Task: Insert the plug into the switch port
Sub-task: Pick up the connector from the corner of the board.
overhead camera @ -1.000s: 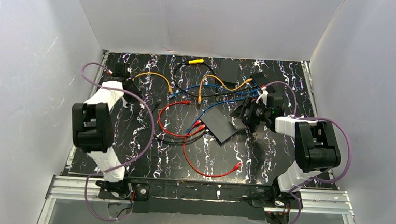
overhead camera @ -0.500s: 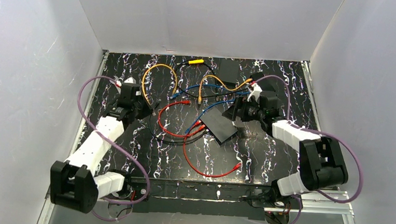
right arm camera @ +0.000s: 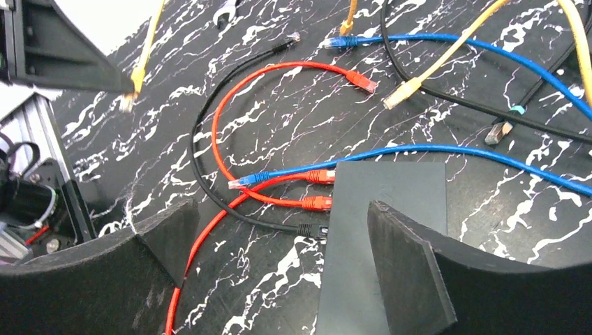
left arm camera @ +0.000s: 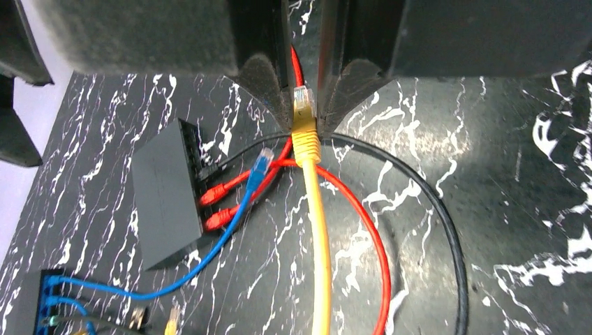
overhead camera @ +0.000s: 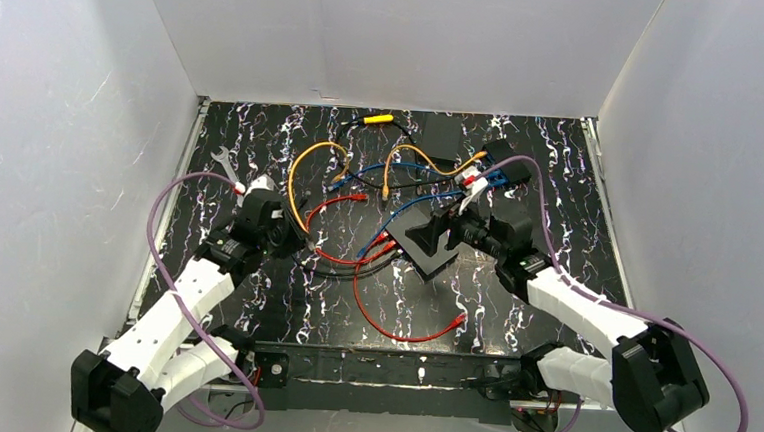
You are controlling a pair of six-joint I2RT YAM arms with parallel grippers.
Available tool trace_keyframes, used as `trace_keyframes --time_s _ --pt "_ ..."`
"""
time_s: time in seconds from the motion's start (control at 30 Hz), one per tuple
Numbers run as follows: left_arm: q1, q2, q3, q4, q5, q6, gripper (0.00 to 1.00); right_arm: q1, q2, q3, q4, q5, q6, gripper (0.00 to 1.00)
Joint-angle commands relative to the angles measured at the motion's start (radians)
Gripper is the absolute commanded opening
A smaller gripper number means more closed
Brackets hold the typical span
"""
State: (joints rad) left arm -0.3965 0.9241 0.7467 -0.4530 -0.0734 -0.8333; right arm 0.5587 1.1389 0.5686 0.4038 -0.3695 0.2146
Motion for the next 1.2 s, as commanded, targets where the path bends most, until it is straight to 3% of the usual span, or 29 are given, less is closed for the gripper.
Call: trace_keyframes --time_s 0.0,0.07,0.17,0.3,0.53,0.83,1.17 --pt "-0.067 -0.008 -0.032 -0.036 -0.039 -0.078 0.0 -0.001 0.028 -0.056 0.188 0.003 0.142 0.99" --pt "-0.103 0.003 -0.04 -0.034 -0.06 -0.098 0.0 -0.002 0.057 -0.061 0.202 -0.093 0.092 0.99" --pt "-0.148 0.031 -0.042 -0.028 -0.084 -0.136 0.0 0.014 0.087 -0.049 0.225 -0.111 0.094 0.99" --pt "-0.207 0.076 -0.022 -0.028 -0.109 -0.21 0.0 0.144 0.04 -0.11 0.246 0.101 -0.102 0.99" --pt "-0.287 0.169 0.083 -0.14 -0.153 -0.328 0.0 0.356 0.063 -0.141 0.32 0.338 -0.262 0.99" --pt "-0.338 0.129 0.075 -0.161 -0.191 -0.506 0.0 0.551 0.136 -0.146 0.448 0.585 -0.313 0.98" --pt "-0.358 0.141 0.12 -0.155 -0.175 -0.571 0.0 0.684 0.25 -0.11 0.521 0.739 -0.376 0.86"
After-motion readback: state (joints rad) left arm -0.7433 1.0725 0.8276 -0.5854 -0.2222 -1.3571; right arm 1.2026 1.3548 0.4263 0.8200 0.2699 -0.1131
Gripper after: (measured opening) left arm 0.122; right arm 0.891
